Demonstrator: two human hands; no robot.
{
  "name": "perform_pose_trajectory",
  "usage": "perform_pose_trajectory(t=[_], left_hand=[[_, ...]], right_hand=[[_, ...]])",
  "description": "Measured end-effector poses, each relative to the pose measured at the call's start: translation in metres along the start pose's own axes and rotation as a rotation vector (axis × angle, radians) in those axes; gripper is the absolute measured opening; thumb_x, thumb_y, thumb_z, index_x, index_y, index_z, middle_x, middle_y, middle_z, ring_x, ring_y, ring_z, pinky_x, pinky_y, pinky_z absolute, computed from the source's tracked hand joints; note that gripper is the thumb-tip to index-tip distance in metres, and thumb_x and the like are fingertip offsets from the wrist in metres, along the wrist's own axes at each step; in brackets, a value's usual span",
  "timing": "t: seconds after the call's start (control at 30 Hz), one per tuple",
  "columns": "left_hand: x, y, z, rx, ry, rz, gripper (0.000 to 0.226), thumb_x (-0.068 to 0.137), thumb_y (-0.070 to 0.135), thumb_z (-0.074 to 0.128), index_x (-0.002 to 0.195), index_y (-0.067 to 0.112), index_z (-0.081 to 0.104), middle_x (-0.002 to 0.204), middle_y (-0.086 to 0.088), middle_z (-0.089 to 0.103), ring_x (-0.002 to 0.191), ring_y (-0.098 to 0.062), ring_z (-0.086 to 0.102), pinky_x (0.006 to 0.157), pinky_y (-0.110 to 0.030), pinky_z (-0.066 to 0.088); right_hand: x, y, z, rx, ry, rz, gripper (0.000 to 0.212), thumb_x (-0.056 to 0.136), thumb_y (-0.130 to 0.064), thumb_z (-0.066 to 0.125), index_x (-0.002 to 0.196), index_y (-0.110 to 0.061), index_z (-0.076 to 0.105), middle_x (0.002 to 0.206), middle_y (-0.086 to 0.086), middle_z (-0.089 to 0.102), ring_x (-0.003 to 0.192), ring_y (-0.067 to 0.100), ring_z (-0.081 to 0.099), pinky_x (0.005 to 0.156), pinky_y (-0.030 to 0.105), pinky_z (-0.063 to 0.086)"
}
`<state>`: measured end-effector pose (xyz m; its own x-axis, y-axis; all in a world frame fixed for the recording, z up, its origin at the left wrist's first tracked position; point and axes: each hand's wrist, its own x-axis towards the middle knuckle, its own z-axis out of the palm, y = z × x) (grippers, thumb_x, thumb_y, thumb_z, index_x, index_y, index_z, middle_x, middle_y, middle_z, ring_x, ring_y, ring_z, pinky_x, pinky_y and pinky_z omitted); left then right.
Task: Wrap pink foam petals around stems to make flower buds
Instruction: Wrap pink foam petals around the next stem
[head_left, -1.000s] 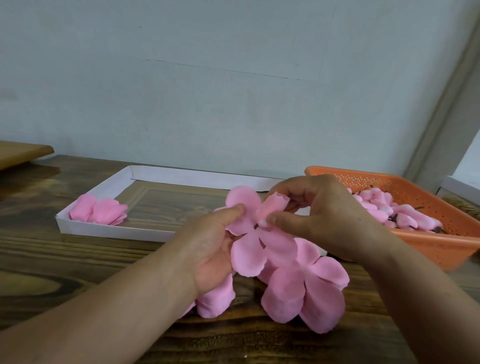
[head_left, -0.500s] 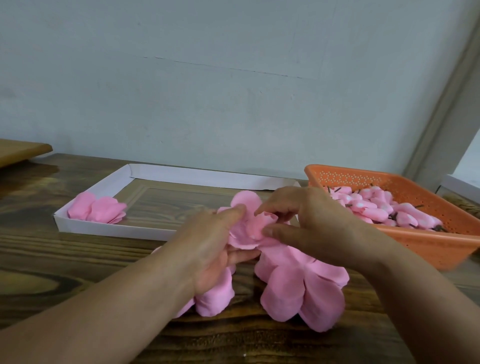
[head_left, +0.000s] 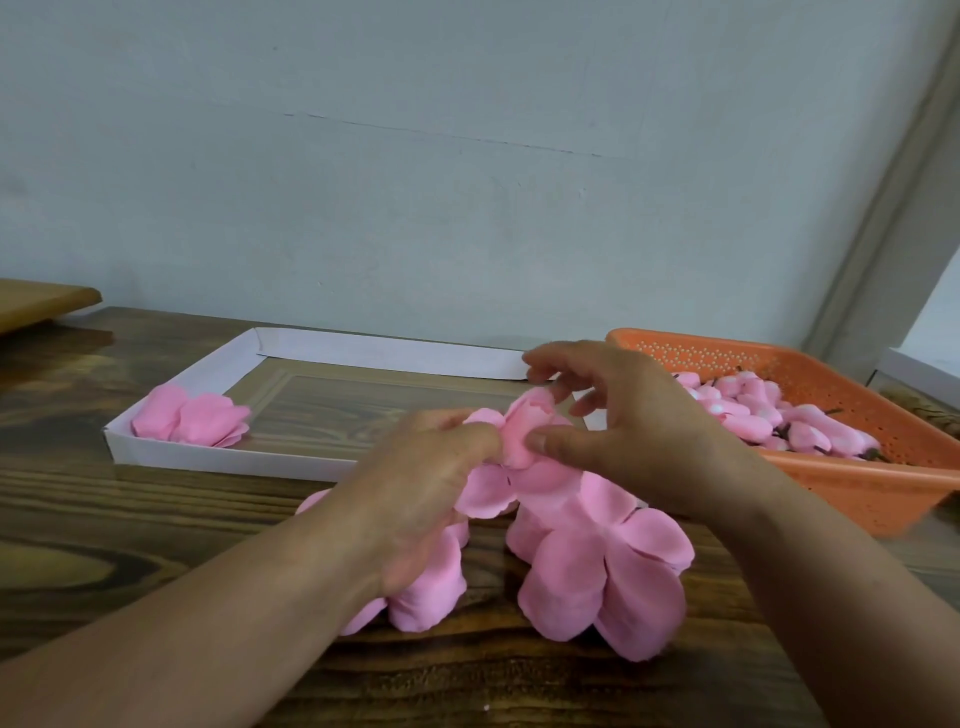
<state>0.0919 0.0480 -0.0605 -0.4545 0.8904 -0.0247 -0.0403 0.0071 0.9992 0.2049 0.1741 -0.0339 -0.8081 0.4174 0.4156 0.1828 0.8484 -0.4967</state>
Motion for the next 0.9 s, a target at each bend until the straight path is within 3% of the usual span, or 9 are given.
perform_pose_trajectory(t=[0.13, 0.33, 0.43, 0.53, 0.6, 0.7, 0.77, 0.83, 0.9], left_hand=[[0.001, -0.003, -0.001, 0.004, 0.018, -0.002, 0.014, 0.081, 0.002, 0.064, 0.085, 0.011, 0.075, 0.1, -0.018, 0.072, 0.102, -0.032, 0.066, 0.099, -0.046, 0.048], [0.0, -0.005, 0.0, 0.025, 0.05, 0.049, 0.015, 0.087, 0.008, 0.063, 0.08, 0.012, 0.075, 0.09, -0.022, 0.07, 0.079, -0.024, 0.058, 0.085, -0.037, 0.049], [0.003, -0.008, -0.001, 0.02, 0.107, 0.036, 0.013, 0.088, 0.01, 0.064, 0.083, 0.016, 0.074, 0.099, -0.023, 0.069, 0.085, -0.029, 0.061, 0.099, -0.051, 0.045], [0.006, -0.008, -0.003, -0.003, 0.134, 0.026, 0.007, 0.084, 0.014, 0.07, 0.09, 0.013, 0.072, 0.103, -0.02, 0.07, 0.106, -0.04, 0.061, 0.104, -0.056, 0.039], [0.007, -0.008, -0.005, -0.019, 0.134, 0.01, 0.011, 0.083, 0.017, 0.071, 0.092, 0.012, 0.072, 0.103, -0.022, 0.07, 0.106, -0.041, 0.062, 0.103, -0.053, 0.042], [0.008, -0.01, -0.004, -0.067, 0.126, 0.018, 0.015, 0.089, 0.012, 0.062, 0.102, 0.01, 0.071, 0.1, -0.012, 0.073, 0.094, -0.025, 0.07, 0.087, -0.038, 0.055], [0.008, -0.009, -0.003, -0.121, 0.148, 0.01, 0.019, 0.095, 0.013, 0.054, 0.105, 0.004, 0.067, 0.101, -0.012, 0.073, 0.087, -0.022, 0.072, 0.076, -0.032, 0.059], [0.01, -0.01, -0.004, -0.147, 0.199, -0.023, 0.023, 0.098, 0.016, 0.049, 0.108, 0.001, 0.064, 0.104, -0.015, 0.07, 0.081, -0.025, 0.073, 0.073, -0.035, 0.059], [0.011, -0.009, -0.006, -0.127, 0.242, -0.041, 0.022, 0.098, 0.019, 0.051, 0.108, 0.004, 0.063, 0.103, -0.017, 0.069, 0.076, -0.026, 0.073, 0.075, -0.04, 0.059]], right_hand=[[-0.002, -0.003, -0.001, 0.114, -0.052, 0.028, 0.028, 0.073, -0.014, 0.076, 0.094, -0.03, 0.066, 0.081, -0.016, 0.067, 0.078, -0.003, 0.062, 0.075, 0.02, 0.052], [-0.003, -0.005, 0.002, 0.141, -0.031, -0.01, 0.019, 0.071, -0.018, 0.078, 0.071, -0.03, 0.065, 0.074, -0.01, 0.066, 0.069, 0.011, 0.061, 0.065, 0.028, 0.05], [-0.003, -0.006, 0.003, 0.191, -0.01, -0.03, 0.021, 0.07, -0.015, 0.078, 0.07, -0.032, 0.065, 0.071, -0.01, 0.066, 0.064, 0.002, 0.059, 0.061, 0.019, 0.049], [-0.003, -0.008, 0.004, 0.254, 0.009, -0.02, 0.026, 0.07, -0.005, 0.078, 0.07, -0.029, 0.067, 0.068, -0.013, 0.067, 0.061, -0.004, 0.059, 0.061, 0.012, 0.047], [-0.003, -0.007, 0.007, 0.289, 0.041, 0.012, 0.023, 0.069, -0.002, 0.077, 0.07, -0.023, 0.067, 0.066, -0.004, 0.069, 0.059, 0.003, 0.059, 0.06, 0.022, 0.052], [-0.002, -0.006, 0.011, 0.353, 0.08, 0.1, 0.015, 0.073, 0.0, 0.073, 0.076, -0.013, 0.067, 0.075, 0.026, 0.065, 0.062, 0.023, 0.057, 0.06, 0.049, 0.053], [-0.001, -0.005, 0.012, 0.37, 0.093, 0.113, 0.015, 0.073, 0.0, 0.072, 0.077, -0.013, 0.067, 0.076, 0.032, 0.062, 0.062, 0.026, 0.055, 0.059, 0.052, 0.052], [-0.002, -0.005, 0.013, 0.346, 0.089, 0.079, 0.02, 0.072, 0.001, 0.073, 0.073, -0.018, 0.067, 0.07, 0.024, 0.064, 0.059, 0.02, 0.053, 0.057, 0.043, 0.05], [-0.002, -0.005, 0.014, 0.327, 0.068, 0.038, 0.028, 0.071, 0.002, 0.074, 0.07, -0.024, 0.065, 0.063, 0.001, 0.064, 0.057, 0.009, 0.052, 0.056, 0.03, 0.046]])
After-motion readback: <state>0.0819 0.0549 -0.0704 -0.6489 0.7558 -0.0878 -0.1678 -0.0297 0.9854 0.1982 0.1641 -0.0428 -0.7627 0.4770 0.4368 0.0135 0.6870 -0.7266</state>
